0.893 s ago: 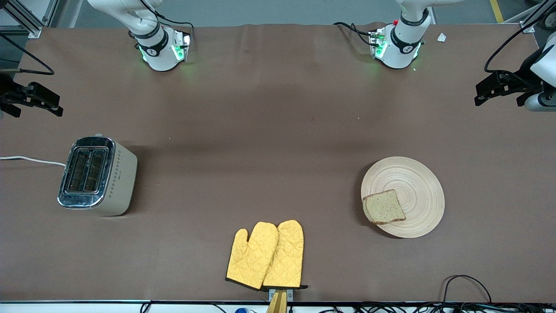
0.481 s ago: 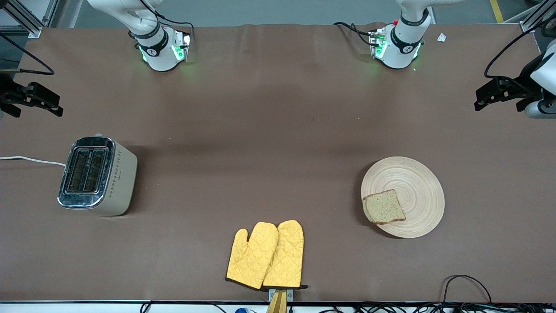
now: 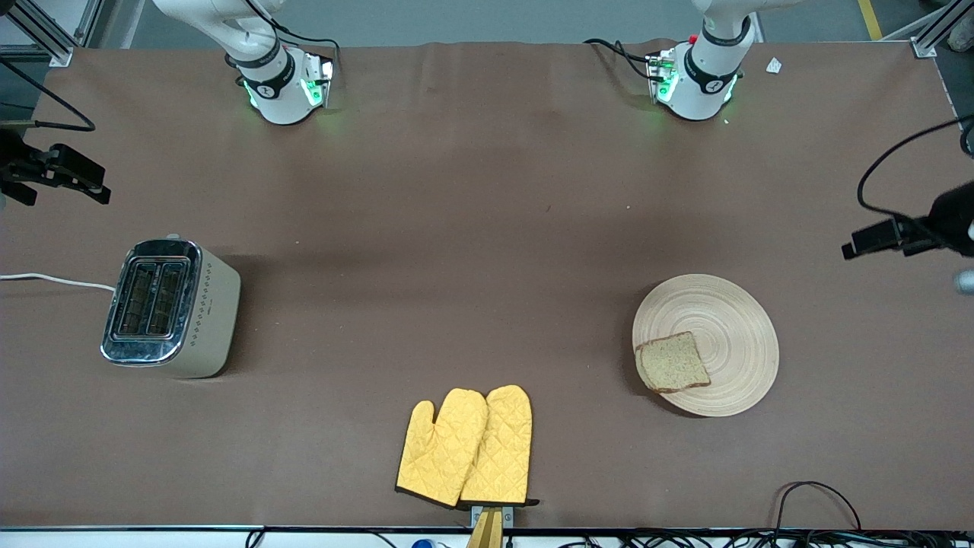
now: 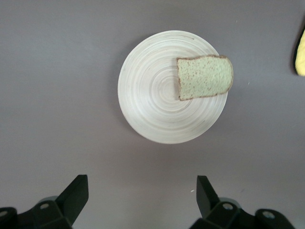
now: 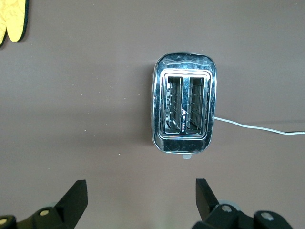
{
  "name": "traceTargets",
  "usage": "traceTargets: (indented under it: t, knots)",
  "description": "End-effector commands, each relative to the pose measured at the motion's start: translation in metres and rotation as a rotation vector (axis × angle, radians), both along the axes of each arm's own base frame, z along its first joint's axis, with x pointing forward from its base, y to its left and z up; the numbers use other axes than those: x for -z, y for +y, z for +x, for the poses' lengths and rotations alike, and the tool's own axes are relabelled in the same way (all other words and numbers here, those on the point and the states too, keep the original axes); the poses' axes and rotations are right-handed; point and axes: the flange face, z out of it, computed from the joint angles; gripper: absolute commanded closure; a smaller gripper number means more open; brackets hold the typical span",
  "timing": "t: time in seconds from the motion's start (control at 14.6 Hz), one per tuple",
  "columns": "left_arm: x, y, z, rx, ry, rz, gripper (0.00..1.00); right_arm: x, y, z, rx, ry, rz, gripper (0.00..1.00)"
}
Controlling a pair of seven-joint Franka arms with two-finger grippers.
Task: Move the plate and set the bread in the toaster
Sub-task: 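Move the right gripper to the toaster while the left gripper reaches the plate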
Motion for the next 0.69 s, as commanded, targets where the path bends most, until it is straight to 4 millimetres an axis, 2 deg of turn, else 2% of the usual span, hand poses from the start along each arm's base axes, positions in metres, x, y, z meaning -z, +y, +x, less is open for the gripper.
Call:
traceTargets:
  t: [0.0, 0.21, 0.34, 0.48, 0.62]
  knots:
    - [0.06, 0.051, 0.029, 0.025, -0.005, -0.12, 0.0, 0.002, 0.002, -0.003, -0.002, -0.002, -0.006, 0.0]
    - [0.132, 0.098, 0.051, 0.071, -0.079, -0.234, 0.0, 0.011, 0.003, 0.0, -0.002, -0.001, 0.0, 0.0]
    - [0.158, 0.122, 0.049, 0.098, -0.107, -0.331, 0.0, 0.025, 0.006, 0.002, -0.005, 0.007, 0.021, 0.0]
    - [0.19, 0.136, 0.049, 0.133, -0.13, -0.412, 0.09, 0.043, 0.016, 0.005, -0.014, 0.018, 0.064, 0.0]
    - [0.233, 0.147, 0.048, 0.165, -0.159, -0.512, 0.16, 0.062, 0.024, 0.01, -0.02, 0.005, 0.087, 0.0]
